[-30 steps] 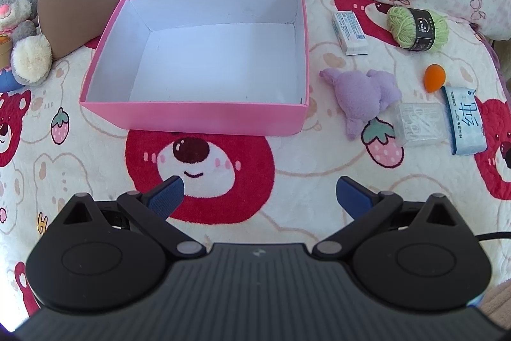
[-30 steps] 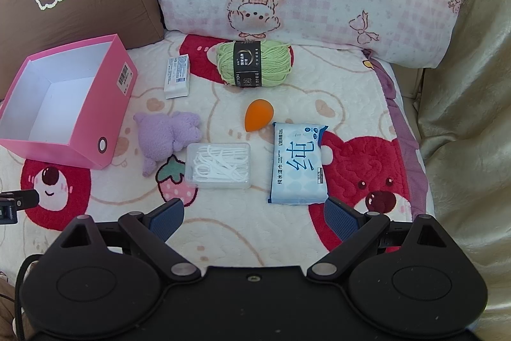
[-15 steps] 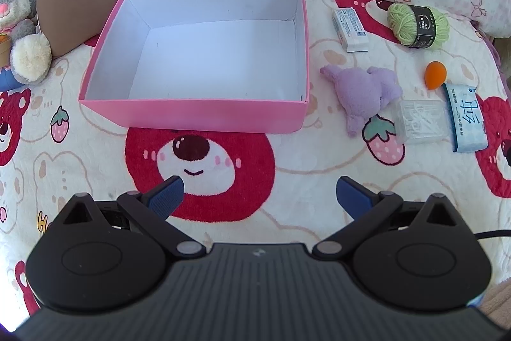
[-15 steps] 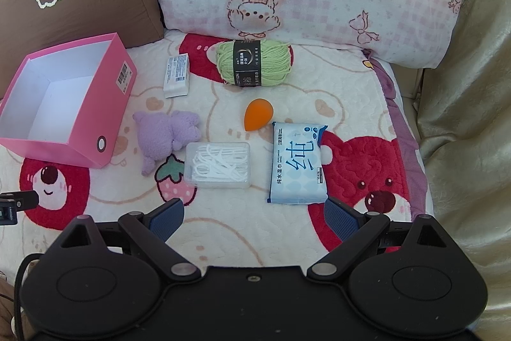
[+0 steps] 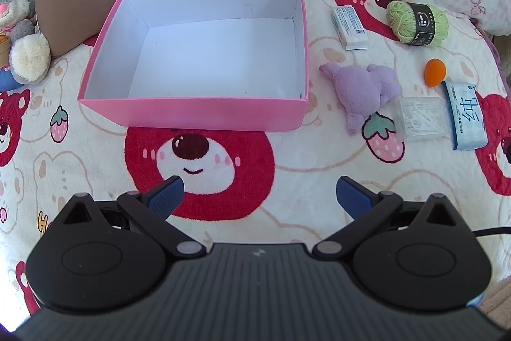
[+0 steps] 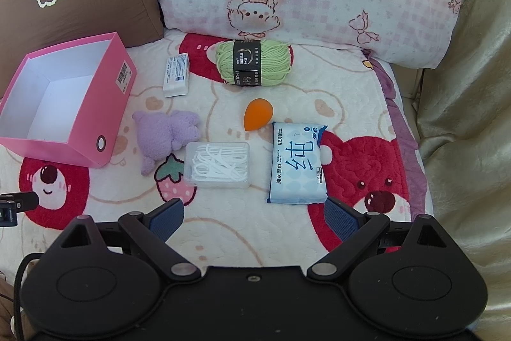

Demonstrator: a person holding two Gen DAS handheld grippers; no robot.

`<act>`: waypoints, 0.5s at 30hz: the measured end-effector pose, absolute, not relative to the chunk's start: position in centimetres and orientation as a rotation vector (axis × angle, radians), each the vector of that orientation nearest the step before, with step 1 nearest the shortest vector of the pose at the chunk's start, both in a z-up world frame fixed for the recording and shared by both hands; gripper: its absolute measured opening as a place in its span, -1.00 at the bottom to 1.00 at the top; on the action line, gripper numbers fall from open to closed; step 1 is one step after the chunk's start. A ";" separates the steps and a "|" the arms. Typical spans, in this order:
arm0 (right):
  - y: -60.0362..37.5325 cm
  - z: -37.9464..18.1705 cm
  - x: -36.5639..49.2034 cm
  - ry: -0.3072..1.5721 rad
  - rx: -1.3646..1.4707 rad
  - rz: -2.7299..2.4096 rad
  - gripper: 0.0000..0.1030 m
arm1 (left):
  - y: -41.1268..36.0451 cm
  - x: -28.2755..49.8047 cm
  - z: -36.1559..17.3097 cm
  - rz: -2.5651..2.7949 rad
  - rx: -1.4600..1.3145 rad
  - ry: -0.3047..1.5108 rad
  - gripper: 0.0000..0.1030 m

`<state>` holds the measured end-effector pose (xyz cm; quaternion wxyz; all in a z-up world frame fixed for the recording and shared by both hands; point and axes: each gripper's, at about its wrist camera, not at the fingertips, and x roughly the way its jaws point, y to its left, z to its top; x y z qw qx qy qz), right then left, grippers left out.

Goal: Organize objects

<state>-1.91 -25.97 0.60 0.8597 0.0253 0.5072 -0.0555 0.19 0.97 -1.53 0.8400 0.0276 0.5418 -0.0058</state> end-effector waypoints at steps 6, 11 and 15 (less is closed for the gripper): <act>-26.1 0.8 -1.9 1.062 0.055 -0.114 0.87 | 0.8 -0.1 -1.6 -0.015 0.065 1.142 1.00; -26.6 0.7 -2.3 1.060 0.059 -0.120 0.87 | 0.2 0.2 -0.8 -0.024 0.088 1.122 1.00; -27.0 0.4 -2.5 1.061 0.079 -0.136 0.87 | -0.3 0.7 0.1 -0.036 0.089 1.106 1.00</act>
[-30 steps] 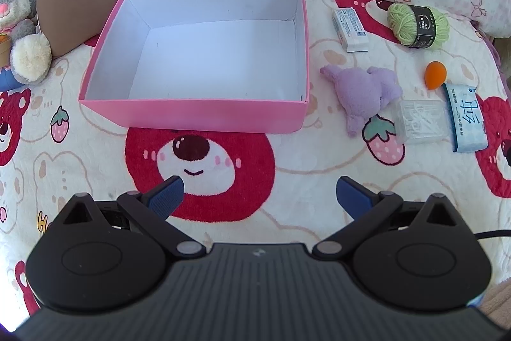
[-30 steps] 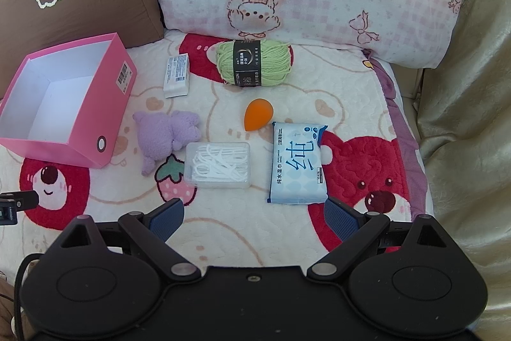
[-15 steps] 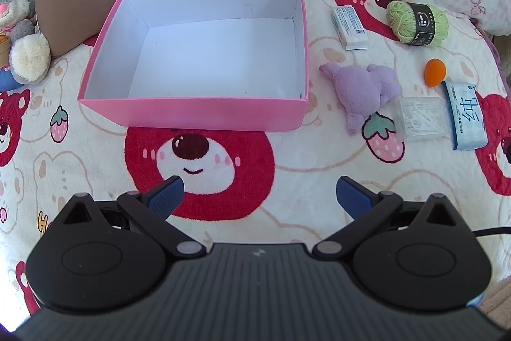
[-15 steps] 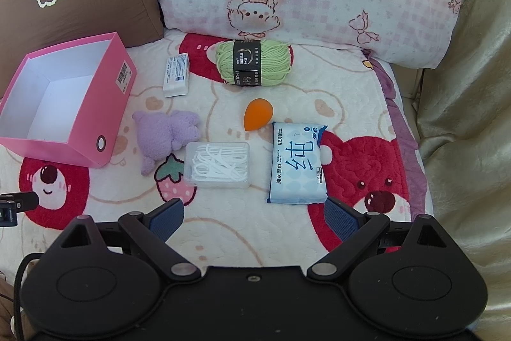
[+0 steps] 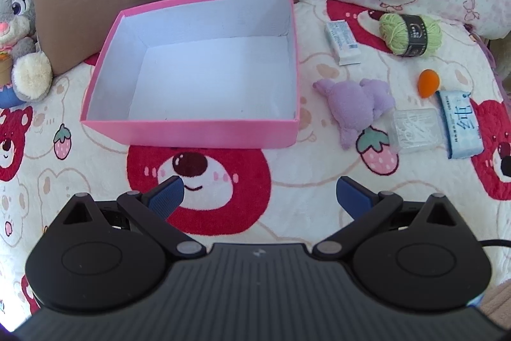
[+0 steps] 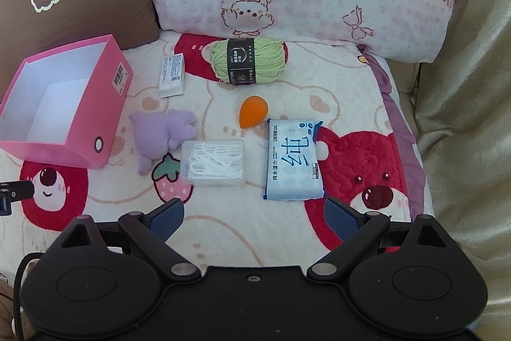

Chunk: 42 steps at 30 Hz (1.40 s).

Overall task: Organize objects
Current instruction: 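Move the left tool toward the blue-white wet-wipes pack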

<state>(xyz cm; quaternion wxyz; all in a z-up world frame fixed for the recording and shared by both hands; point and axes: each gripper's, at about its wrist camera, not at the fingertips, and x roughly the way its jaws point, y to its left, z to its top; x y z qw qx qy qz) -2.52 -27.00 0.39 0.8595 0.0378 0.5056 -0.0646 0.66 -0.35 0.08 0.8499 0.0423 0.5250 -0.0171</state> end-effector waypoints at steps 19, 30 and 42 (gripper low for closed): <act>-32.4 0.1 -0.1 0.806 -0.063 0.116 0.87 | -13.3 6.5 3.6 -0.316 0.214 0.960 0.96; -32.5 -3.0 0.8 0.903 -0.051 0.180 0.87 | -17.8 9.3 -1.1 -0.491 0.069 1.059 0.95; -33.9 -6.7 3.4 0.986 -0.033 0.128 0.86 | -20.2 12.2 -6.3 -0.579 -0.146 1.140 0.89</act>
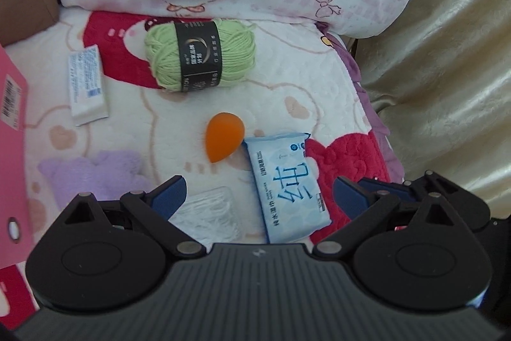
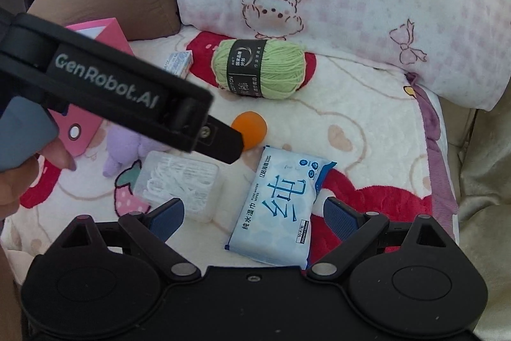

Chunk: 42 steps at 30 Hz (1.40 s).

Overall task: Organize objects
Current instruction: 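Move the left tool toward the blue-white wet-wipes pack, then close the left gripper on the wet-wipes pack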

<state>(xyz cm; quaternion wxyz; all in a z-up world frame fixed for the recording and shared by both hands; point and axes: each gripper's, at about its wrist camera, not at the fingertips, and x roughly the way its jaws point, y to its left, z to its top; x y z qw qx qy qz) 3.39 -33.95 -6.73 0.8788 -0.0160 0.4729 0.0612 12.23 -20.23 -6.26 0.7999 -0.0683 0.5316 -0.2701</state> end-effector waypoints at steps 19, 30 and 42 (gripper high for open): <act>-35.4 -9.9 5.2 1.073 0.008 0.066 0.75 | -23.1 13.8 -10.5 -0.779 -0.195 1.153 0.14; -34.5 -12.2 5.8 1.144 -0.031 0.051 0.74 | -23.8 13.9 -13.5 -0.715 -0.175 1.230 -0.07; -34.3 -12.6 6.0 1.131 -0.083 -0.036 0.49 | -23.5 13.9 -14.6 -0.707 -0.257 1.251 -0.62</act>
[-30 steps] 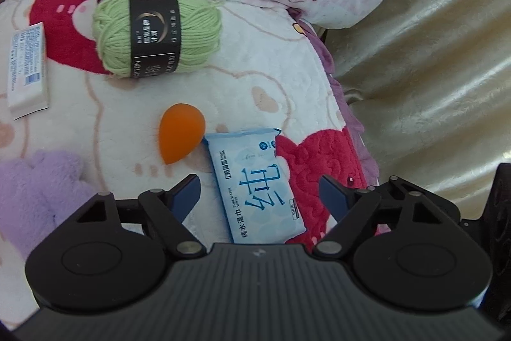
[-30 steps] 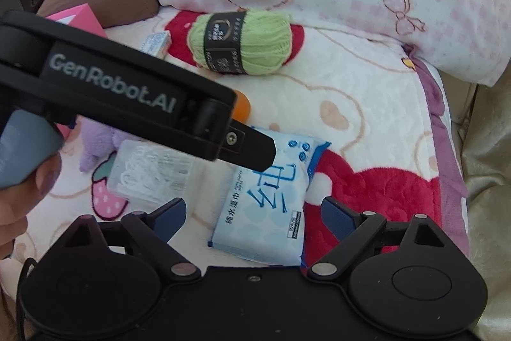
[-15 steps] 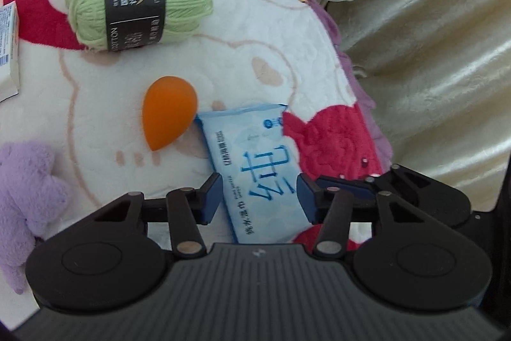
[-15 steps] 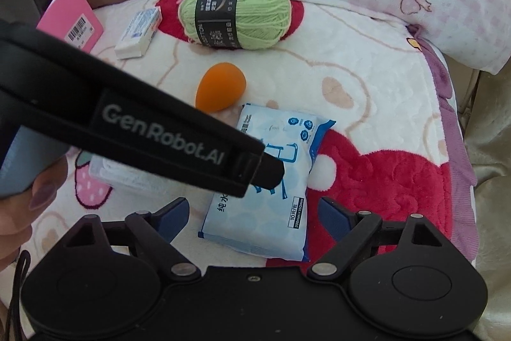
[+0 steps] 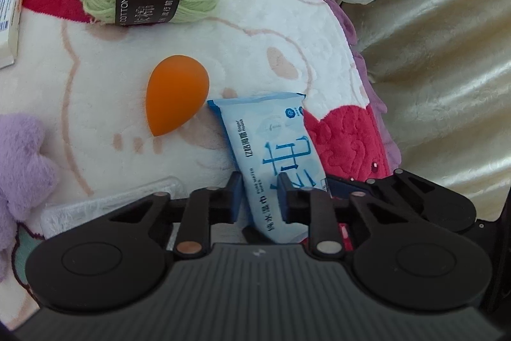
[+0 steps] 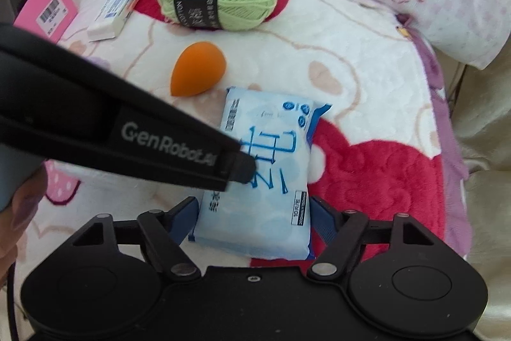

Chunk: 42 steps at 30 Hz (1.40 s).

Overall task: Organize objects
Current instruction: 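Close the left gripper on the wet-wipes pack, then lift the wet-wipes pack with the left gripper and carry it over the pink box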

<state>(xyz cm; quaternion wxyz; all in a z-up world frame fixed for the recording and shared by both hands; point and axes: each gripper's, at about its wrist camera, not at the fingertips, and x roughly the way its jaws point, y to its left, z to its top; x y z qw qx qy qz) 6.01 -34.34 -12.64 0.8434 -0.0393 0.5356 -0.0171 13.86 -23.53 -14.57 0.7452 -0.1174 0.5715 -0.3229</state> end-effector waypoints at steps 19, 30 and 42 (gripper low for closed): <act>-35.7 -13.2 6.0 1.204 0.061 -0.037 0.43 | -23.5 13.4 -14.8 -0.701 -0.280 1.240 -0.64; -35.7 -12.1 5.5 1.181 0.087 0.012 0.36 | -22.7 12.4 -13.3 -0.713 -0.282 1.218 -0.64; -35.0 -9.8 4.1 1.138 0.118 0.059 0.36 | -21.0 11.2 -10.6 -0.730 -0.288 1.187 -0.63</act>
